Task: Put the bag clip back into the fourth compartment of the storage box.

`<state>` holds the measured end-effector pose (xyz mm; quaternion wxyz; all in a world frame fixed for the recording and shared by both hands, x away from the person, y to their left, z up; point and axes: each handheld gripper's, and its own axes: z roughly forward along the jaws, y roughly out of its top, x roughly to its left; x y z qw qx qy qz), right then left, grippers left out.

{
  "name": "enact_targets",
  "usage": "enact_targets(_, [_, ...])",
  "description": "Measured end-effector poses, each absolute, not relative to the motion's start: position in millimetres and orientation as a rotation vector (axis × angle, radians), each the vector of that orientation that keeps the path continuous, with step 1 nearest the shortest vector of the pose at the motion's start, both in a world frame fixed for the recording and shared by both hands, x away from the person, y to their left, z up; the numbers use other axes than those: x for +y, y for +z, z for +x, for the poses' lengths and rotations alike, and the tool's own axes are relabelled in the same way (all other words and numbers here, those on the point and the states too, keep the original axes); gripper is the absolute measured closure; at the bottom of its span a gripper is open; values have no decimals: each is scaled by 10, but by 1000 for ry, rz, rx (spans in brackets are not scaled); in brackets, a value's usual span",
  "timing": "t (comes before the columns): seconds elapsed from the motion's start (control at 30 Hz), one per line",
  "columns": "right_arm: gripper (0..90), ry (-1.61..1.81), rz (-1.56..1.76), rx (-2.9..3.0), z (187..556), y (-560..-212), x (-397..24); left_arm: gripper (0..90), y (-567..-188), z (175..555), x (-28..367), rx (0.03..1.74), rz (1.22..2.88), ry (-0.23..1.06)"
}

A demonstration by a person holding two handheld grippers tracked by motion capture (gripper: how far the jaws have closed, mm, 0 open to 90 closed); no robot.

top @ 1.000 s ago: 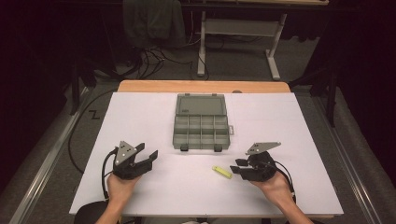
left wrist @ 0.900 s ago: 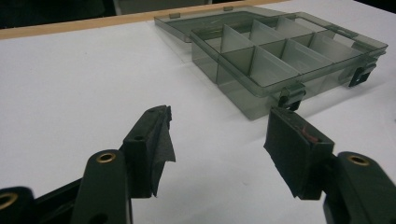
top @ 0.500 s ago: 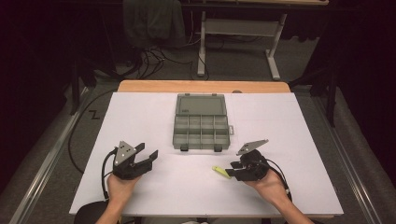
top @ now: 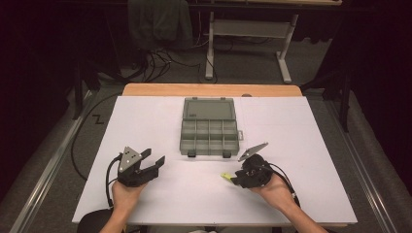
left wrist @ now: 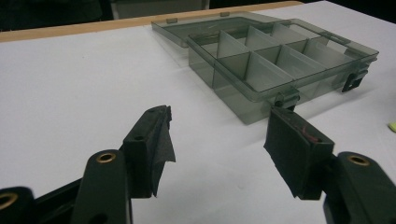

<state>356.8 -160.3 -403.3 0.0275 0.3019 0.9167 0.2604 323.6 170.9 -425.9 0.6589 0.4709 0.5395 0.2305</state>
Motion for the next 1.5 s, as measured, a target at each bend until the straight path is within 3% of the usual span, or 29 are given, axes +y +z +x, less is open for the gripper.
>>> enact_targets(0.63, [784, 673, 895, 2882, 3615, -4073, -1453, 401, -4254, 3237, 1708, 1217, 1056, 522])
enact_targets(1.5, [800, 674, 854, 2873, 3612, -4056, -1460, 399, -4256, 3236, 1708, 1216, 1059, 528])
